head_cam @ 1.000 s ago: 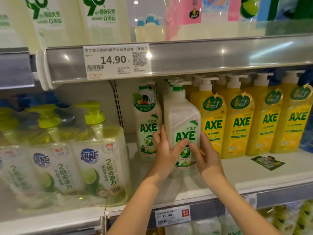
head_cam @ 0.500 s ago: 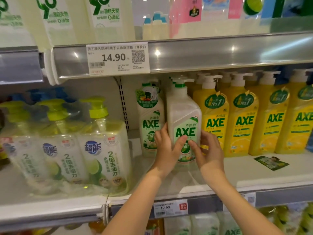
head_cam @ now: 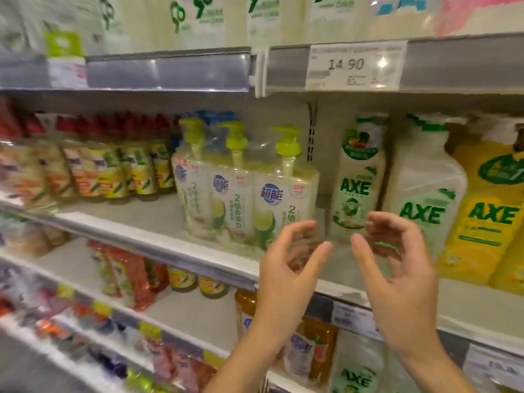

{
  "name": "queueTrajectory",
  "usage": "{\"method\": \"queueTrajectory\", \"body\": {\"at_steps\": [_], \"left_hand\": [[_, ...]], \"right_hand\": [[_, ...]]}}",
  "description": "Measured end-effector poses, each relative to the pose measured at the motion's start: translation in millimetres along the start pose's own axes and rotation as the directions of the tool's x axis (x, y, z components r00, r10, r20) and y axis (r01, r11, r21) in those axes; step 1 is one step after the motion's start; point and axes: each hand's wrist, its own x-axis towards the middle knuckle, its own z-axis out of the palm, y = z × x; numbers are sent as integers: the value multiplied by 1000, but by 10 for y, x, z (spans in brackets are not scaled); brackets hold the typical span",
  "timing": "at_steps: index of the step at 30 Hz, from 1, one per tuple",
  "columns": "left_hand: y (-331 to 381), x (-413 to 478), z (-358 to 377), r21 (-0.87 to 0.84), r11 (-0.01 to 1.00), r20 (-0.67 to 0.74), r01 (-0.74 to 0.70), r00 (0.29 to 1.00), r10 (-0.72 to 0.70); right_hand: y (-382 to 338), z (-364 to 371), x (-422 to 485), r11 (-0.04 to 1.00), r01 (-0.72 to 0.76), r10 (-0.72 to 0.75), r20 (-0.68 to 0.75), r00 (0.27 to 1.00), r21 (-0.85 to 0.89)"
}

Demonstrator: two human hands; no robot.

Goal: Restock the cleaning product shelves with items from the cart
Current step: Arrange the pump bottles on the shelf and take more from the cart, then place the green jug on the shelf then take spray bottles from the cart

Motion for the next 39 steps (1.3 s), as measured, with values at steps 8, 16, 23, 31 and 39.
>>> {"method": "queueTrajectory", "body": {"at_steps": [8,16,23,31,39], "left_hand": [[-151,-836,-2115,169,976,-532,140,846,-29],[141,-2025,-4370,252,911,-793,326,609,1],[157,-2819,-5935,257,845,-896,468,444,26],[-123,-2815,-7812,221,806,-952,549,301,56],[-465,-2698,-9457,59,808,-997,587,81,14]], "right_hand": [[-476,1876,-930,877,-316,102,504,858,361],[-1322,3908,-2326,760,-572,22,867,498,309],[-1929,5279,-3260,730,-666,-21,979,203,154],[-2095,7441,-3773,677,-731,-63,996,57,84],[-2250,9517,-4224,746,-651,6,978,-209,-144]]}}
